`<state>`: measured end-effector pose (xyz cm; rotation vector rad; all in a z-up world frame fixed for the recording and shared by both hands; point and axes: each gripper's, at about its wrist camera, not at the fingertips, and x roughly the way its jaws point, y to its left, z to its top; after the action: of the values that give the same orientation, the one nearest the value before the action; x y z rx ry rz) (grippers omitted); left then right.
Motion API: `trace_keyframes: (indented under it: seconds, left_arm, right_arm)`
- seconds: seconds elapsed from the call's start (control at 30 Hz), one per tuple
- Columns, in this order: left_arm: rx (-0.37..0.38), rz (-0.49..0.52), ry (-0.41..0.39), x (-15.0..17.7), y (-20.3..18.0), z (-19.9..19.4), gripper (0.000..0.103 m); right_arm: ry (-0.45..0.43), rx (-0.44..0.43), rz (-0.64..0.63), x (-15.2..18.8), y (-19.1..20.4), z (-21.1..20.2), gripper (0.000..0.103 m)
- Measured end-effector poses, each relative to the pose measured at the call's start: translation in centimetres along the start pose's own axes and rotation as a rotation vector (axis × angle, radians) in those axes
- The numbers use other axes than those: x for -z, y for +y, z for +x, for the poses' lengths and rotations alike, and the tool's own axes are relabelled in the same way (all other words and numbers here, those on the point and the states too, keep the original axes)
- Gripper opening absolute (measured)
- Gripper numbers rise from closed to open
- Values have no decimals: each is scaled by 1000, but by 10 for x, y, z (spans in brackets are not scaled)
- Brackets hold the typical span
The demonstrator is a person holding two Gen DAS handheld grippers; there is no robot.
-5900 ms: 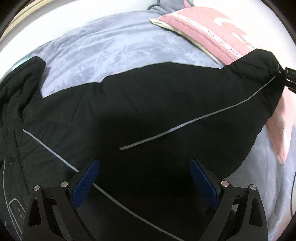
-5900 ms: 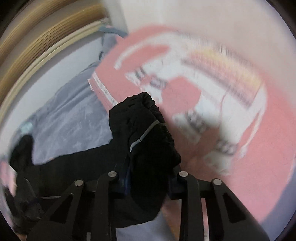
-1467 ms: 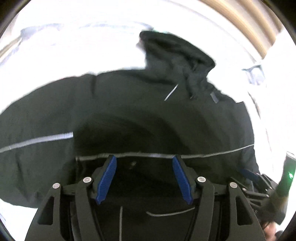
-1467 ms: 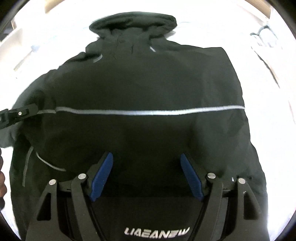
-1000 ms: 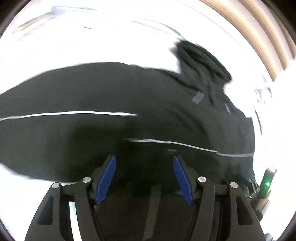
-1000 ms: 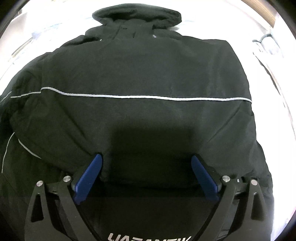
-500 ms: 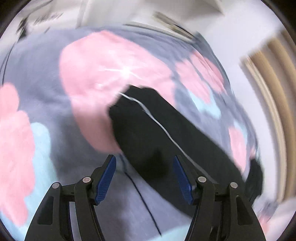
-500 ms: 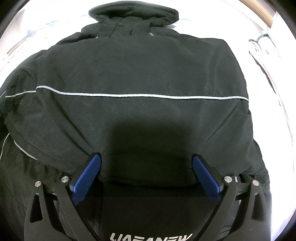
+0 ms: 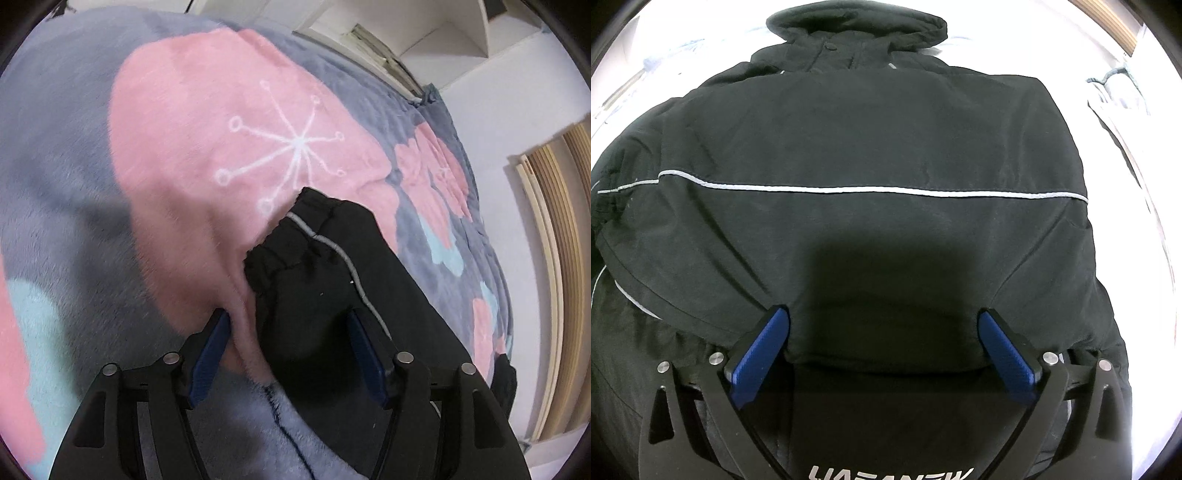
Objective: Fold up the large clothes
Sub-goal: 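Grasp the other sleeve cuff with the left gripper and lift it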
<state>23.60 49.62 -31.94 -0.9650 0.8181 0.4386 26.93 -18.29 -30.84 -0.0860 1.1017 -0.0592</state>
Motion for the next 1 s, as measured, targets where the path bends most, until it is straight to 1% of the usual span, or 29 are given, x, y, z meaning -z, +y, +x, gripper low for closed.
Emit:
trace_keyframes:
  seconds: [0.03,0.07,0.1,0.17,0.3,0.33,0.47,0.53,0.67,0.73,0.8,0.83,0.9,0.93,1.0]
  left_arm:
    - [15,32,-3,1,-6,0,35]
    - [20,53,-7,2,-11,-3,26]
    - [17,75,-18,3,-16,-6,22]
    - [25,133,-46,6,-31,-19,17]
    - [86,242,-79,16,-69,-48,15]
    - [107,284,-86,22,-84,-57,15]
    - [185,431,-83,54,-145,-82,14]
    - [227,509,-69,77,-179,-89,14]
    - [320,605,-9,122,-238,-88,14]
    - [364,671,43,153,-272,-81,14]
    - [392,730,84,181,-297,-75,14]
    - [419,780,117,204,-317,-70,14]
    - [460,852,174,240,-344,-63,14]
    - [473,874,196,253,-352,-60,14]
    - [511,937,268,292,-375,-48,14]
  right_arm:
    - [-1,1,1,0,1,-1,103]
    - [-3,3,1,0,2,-1,103]
    - [-5,3,2,0,1,-1,103]
    - [-8,3,2,1,1,-1,103]
    - [-15,3,5,4,5,-2,103]
    - [-19,3,6,5,5,-2,103]
    - [-28,8,3,9,6,-2,103]
    - [-32,4,4,11,7,-3,103]
    - [-59,6,3,16,8,-5,103]
    - [-69,9,1,18,10,-6,103]
    - [-77,6,3,20,11,-7,103]
    - [-81,4,4,21,11,-7,103]
    - [-90,0,5,23,12,-8,103]
    - [-94,-1,4,24,12,-9,103]
    - [-98,-4,4,25,12,-9,103]
